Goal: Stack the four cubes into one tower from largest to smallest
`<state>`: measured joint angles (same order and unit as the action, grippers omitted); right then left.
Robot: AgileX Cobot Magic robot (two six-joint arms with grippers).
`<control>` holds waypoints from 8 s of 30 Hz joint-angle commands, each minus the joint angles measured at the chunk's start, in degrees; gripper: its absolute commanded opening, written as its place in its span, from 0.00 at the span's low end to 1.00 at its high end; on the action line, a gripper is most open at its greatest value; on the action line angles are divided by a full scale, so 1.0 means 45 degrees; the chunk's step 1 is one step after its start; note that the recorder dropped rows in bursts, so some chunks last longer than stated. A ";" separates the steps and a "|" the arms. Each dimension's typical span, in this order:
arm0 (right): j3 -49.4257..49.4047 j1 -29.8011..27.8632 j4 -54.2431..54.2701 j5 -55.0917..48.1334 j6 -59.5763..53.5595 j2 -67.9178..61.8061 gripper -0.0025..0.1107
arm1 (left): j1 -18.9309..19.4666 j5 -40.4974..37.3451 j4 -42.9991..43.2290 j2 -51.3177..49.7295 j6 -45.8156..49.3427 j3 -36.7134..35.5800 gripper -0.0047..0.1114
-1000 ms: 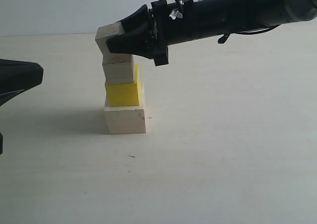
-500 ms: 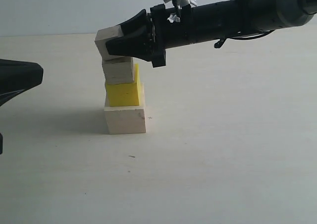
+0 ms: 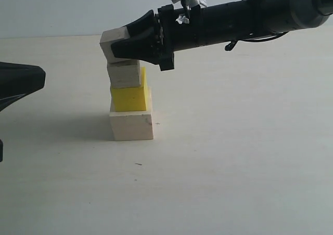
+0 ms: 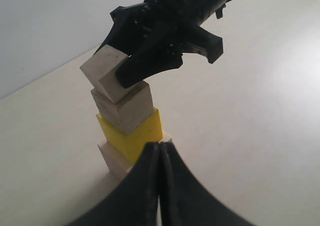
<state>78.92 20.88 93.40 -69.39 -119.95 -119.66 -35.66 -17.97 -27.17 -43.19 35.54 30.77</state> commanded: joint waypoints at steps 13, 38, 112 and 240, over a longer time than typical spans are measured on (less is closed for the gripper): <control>0.0070 0.0031 -0.1733 0.0365 -0.0142 -0.0043 0.61 | -0.0068 0.0138 0.0014 0.0094 -0.0096 -0.0013 0.04; 0.0070 0.0031 -0.1438 0.0197 0.1059 0.1093 0.62 | -0.0068 0.0161 0.0014 0.0094 -0.0096 -0.0013 0.04; -0.2859 0.0887 -0.4412 0.6038 0.9794 0.3143 0.02 | -0.0068 0.2120 0.0107 -0.1015 -0.0290 -0.0013 0.04; -0.2591 0.0988 -0.1519 0.6614 0.7610 0.3933 0.02 | -0.0068 0.2344 0.0158 -0.1015 -0.0290 -0.0013 0.04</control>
<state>66.54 25.21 85.96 -39.27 -85.46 -101.04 -35.66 -7.89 -26.76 -47.55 34.66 30.77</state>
